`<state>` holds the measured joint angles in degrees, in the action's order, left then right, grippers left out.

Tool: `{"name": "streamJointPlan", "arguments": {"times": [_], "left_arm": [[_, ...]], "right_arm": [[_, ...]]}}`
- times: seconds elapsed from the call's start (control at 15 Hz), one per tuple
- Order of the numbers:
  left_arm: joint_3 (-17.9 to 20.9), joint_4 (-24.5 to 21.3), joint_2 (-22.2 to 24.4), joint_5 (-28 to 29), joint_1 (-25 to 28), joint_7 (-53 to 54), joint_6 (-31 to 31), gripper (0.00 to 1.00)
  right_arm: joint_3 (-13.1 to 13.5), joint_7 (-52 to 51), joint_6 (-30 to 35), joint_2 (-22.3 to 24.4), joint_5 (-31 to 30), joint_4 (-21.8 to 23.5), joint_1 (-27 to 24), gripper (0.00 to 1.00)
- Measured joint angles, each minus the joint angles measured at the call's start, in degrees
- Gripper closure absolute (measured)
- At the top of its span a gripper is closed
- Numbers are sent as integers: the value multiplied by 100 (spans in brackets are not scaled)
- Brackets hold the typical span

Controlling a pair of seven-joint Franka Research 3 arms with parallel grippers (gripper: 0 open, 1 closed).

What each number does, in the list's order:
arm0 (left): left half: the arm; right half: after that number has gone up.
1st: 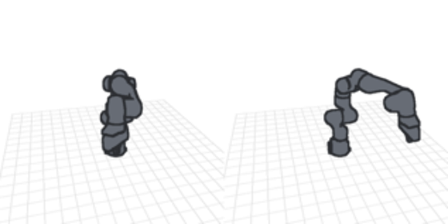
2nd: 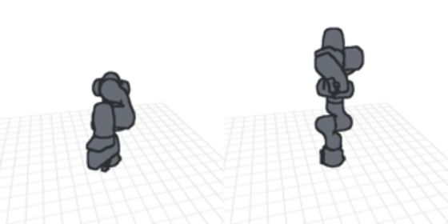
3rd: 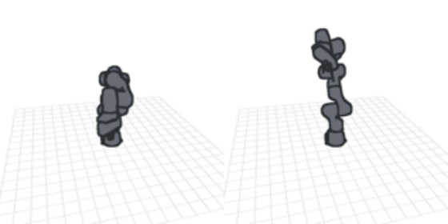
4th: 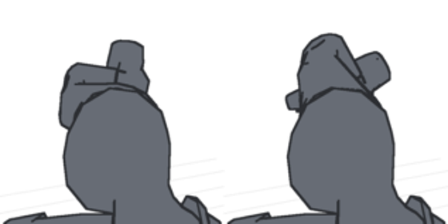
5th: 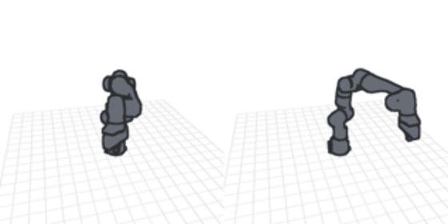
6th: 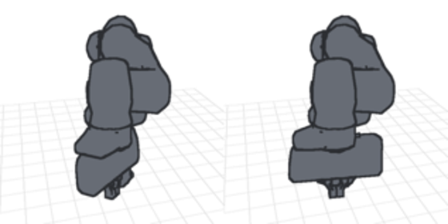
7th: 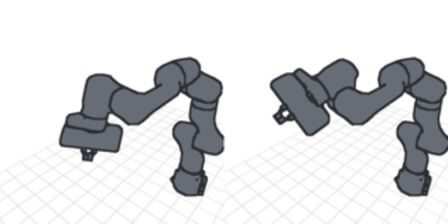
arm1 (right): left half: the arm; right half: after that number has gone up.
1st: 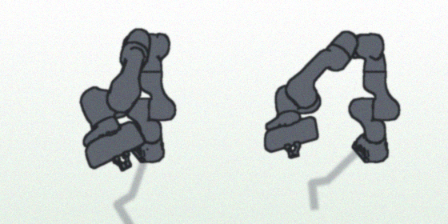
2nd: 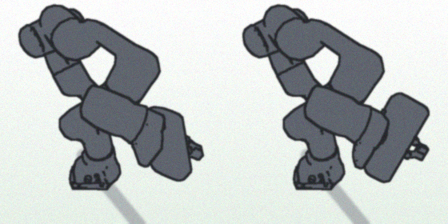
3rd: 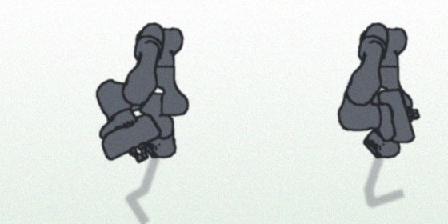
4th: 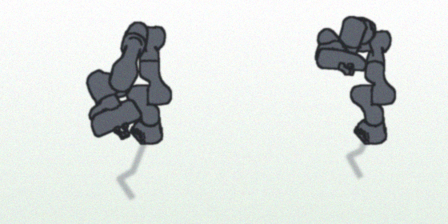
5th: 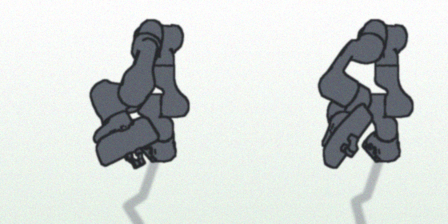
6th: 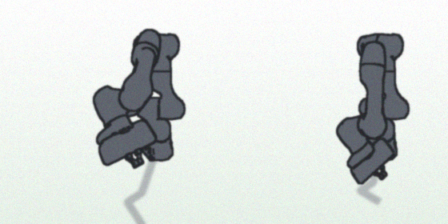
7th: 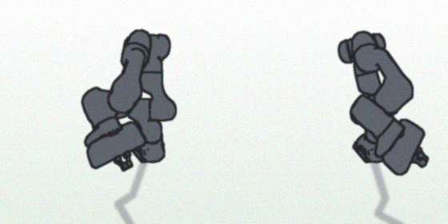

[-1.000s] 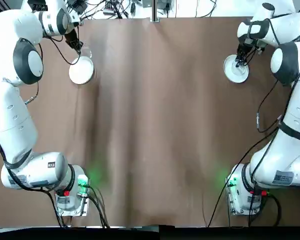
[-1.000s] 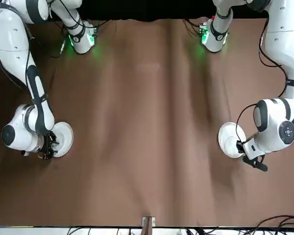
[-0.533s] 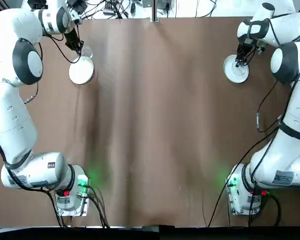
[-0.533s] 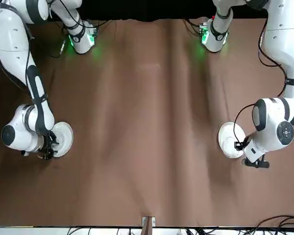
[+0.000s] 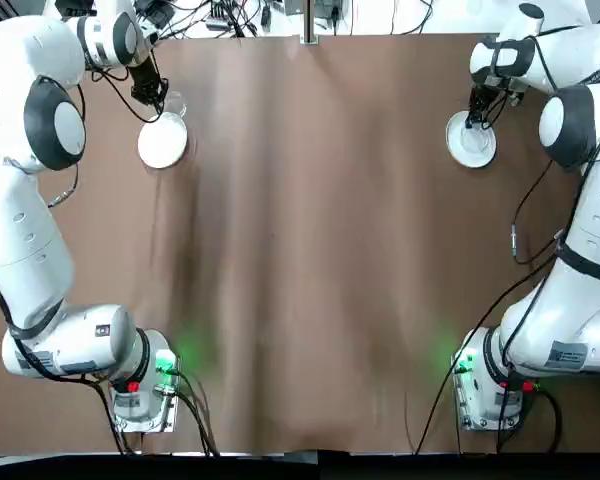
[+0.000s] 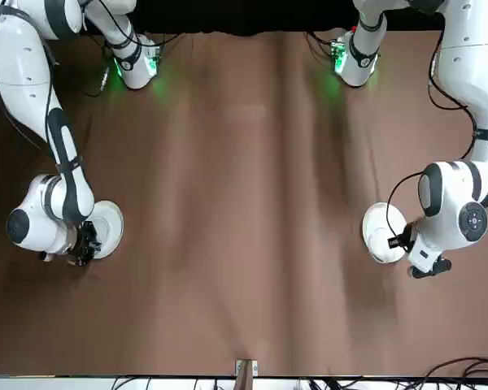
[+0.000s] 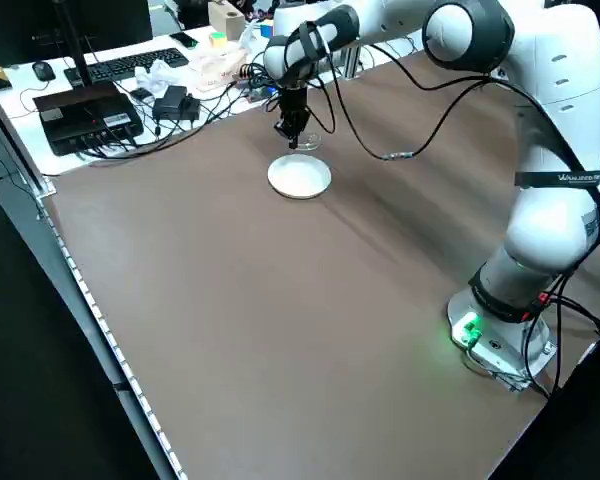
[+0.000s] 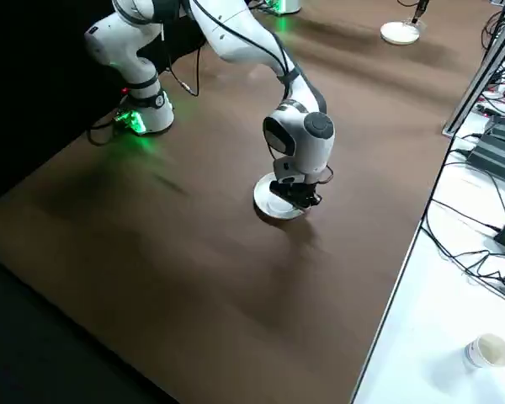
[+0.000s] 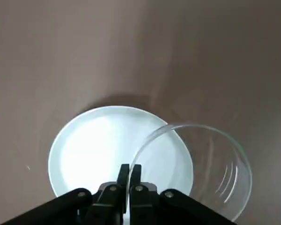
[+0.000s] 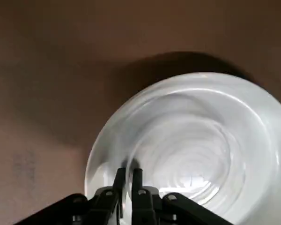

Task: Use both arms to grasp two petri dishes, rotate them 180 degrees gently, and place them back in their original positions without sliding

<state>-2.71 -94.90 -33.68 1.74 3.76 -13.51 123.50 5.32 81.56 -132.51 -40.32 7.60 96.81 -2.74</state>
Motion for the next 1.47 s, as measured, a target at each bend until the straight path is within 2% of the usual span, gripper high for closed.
{"name": "streamJointPlan", "arguments": {"times": [0.33,0.53,0.67,0.87,1.13,1.47], "left_arm": [[-13,-71,0,-67,-11,-2028,98,96],[-15,-345,0,-84,-12,-3305,659,96],[-18,-660,8,-90,-18,-4502,1258,96],[-19,-843,74,-92,-53,-5824,1482,96],[-19,-1161,308,-92,-85,-6453,1484,96],[-8,-1939,708,-94,45,-6533,1816,96]], "right_arm": [[-7,-60,335,134,0,-210,4,96],[-7,-93,805,539,0,-403,5,97],[-7,-132,1026,916,0,-423,5,97],[-7,-274,1200,1168,0,-424,5,97],[-6,-819,1669,1391,-3,-423,5,97],[16,-2119,1950,1487,-4,-420,-8,97]]}}
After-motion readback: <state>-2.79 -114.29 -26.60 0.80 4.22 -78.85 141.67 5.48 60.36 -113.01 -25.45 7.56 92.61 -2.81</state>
